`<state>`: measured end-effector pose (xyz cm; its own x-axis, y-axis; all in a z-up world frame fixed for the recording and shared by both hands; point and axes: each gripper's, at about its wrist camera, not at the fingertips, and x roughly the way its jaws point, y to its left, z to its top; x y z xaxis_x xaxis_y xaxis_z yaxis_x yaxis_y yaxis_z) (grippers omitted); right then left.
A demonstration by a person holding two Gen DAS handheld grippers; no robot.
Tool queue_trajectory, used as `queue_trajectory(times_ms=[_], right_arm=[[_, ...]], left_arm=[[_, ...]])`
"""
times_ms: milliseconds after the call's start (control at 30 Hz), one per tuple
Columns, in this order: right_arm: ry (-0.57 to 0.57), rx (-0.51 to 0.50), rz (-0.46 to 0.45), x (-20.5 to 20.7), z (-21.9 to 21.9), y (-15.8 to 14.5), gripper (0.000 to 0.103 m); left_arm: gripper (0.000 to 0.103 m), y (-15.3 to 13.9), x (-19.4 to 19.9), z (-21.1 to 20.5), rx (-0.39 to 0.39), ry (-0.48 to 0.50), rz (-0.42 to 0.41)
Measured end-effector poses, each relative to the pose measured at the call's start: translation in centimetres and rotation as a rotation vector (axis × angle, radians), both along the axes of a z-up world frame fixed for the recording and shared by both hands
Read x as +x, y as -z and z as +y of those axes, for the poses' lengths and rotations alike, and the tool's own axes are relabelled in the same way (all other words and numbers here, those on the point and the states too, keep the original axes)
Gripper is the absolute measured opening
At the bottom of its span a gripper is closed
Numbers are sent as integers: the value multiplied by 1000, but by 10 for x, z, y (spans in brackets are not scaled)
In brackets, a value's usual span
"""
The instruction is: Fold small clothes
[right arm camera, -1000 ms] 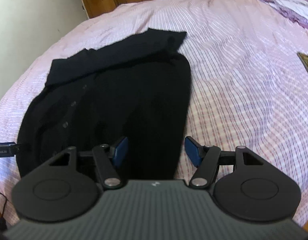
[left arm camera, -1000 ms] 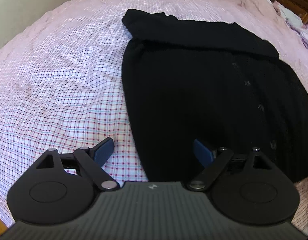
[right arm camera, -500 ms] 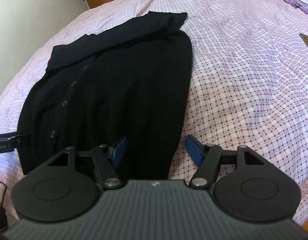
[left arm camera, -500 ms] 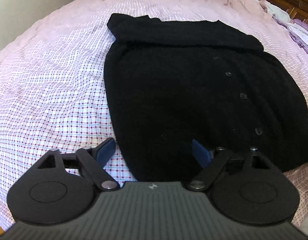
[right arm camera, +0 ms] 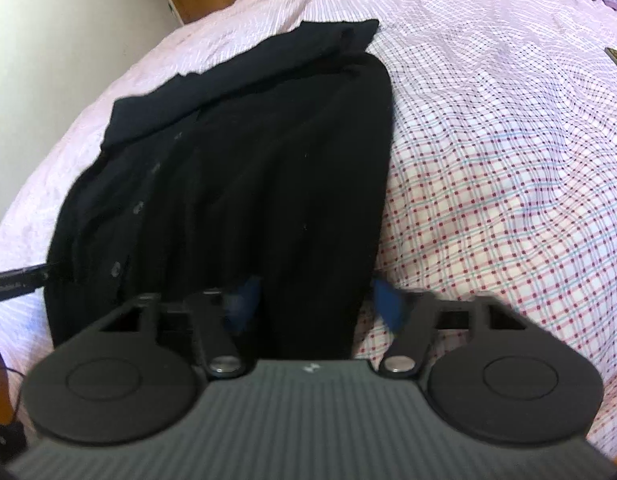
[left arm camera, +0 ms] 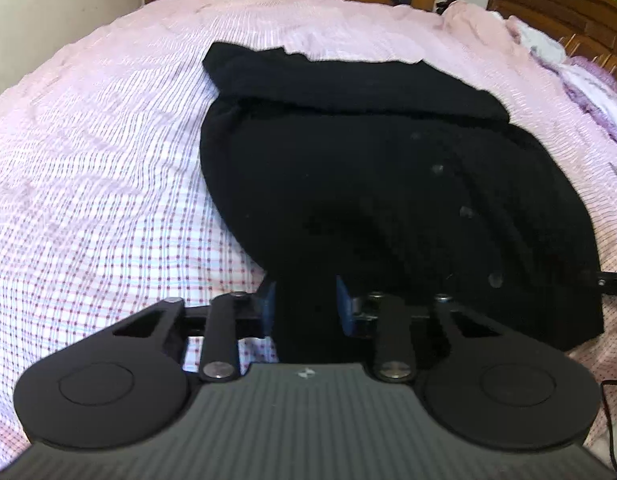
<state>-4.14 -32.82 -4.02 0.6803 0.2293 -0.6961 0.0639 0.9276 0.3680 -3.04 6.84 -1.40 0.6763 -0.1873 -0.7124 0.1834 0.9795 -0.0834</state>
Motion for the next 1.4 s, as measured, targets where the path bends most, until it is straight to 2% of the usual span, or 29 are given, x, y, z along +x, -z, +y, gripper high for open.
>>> queue_trajectory(times_ms=[33,133,200,333,467,633,767,900,1000,1033,1133,1167,1333,1400], right_arm=[[2,24,-3,0,-2,0,17],[11,79,-45,-7,-9,-6,10],[5,108,-95,-8,-10,-14,10],[-12,108,-125,-8,-11,-19,10],[19,135,-69,-6,-16,-9,13],[58,145,19,-6,-21,4,18],[18,152,17,-15,-19,6,39],[-1,106,10,-14,-10,4,40],[11,109,10,-16,-11,1,41],[19,101,6,-19,-14,-2,41],[32,63,-6,-27,-18,-6,41],[33,55,-5,-28,-19,-5,41],[40,68,13,-27,-23,1,40],[40,65,12,-26,-21,2,40]], left_arm=[[34,-2,0,1,-5,1,-5],[34,-8,1,3,-44,3,-12],[34,-12,0,4,-63,10,-28],[34,-7,3,2,-9,-7,-13],[35,5,3,3,49,-51,25],[37,8,4,12,15,-69,44],[42,10,5,12,12,-77,45],[46,13,4,13,5,-93,49],[50,11,-1,18,-10,-106,49],[56,9,-4,20,-8,-108,43],[87,6,-14,26,2,-129,27],[89,7,-16,28,5,-142,20],[87,10,-18,26,-8,-125,24],[81,7,-22,21,-20,-85,13]])
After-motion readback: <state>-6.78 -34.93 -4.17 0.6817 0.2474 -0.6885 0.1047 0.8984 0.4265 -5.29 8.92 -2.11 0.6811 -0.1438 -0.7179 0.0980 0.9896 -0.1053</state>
